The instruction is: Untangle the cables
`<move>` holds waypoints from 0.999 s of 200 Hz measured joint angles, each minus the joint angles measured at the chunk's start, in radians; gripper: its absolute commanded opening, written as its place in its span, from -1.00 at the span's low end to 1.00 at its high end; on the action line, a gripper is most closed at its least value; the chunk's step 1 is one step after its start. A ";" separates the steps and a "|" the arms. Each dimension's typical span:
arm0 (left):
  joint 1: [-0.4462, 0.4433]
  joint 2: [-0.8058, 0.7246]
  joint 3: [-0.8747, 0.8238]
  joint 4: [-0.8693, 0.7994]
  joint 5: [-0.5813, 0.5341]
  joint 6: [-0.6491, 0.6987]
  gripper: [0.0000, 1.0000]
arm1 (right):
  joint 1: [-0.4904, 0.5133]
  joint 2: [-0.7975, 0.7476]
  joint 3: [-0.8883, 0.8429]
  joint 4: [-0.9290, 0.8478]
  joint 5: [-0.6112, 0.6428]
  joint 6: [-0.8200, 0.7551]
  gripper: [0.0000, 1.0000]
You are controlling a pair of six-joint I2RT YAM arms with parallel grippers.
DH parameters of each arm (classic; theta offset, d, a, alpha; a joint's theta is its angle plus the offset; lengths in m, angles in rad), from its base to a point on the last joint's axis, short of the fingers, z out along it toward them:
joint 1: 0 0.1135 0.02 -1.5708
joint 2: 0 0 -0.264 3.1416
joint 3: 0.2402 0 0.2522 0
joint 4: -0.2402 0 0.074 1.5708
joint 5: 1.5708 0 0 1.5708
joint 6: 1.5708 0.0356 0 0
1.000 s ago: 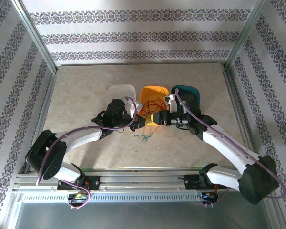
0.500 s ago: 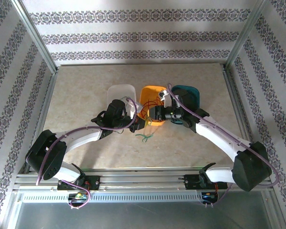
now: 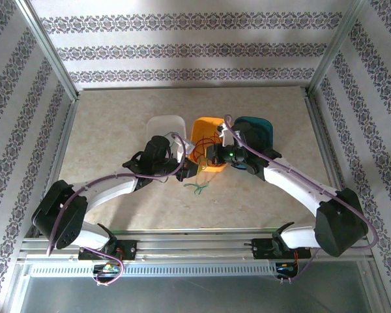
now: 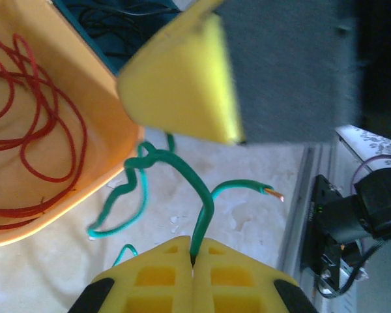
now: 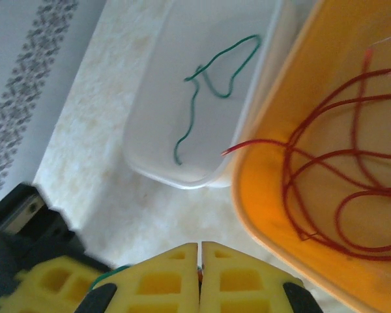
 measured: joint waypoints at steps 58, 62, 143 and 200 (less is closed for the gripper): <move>0.001 -0.119 -0.060 -0.041 0.043 0.003 -1.00 | -0.153 -0.100 -0.080 -0.027 0.134 0.055 -1.00; 0.002 -0.125 -0.065 -0.041 0.042 0.004 -1.00 | -0.161 -0.110 -0.085 -0.030 0.135 0.057 -1.00; 0.045 -0.132 -0.088 0.013 -0.122 -0.017 -1.00 | -0.122 -0.149 -0.092 -0.009 0.077 0.065 -0.09; 0.159 -0.148 -0.108 0.095 -0.308 -0.100 -1.00 | -0.118 -0.167 -0.091 -0.005 0.146 0.066 -0.06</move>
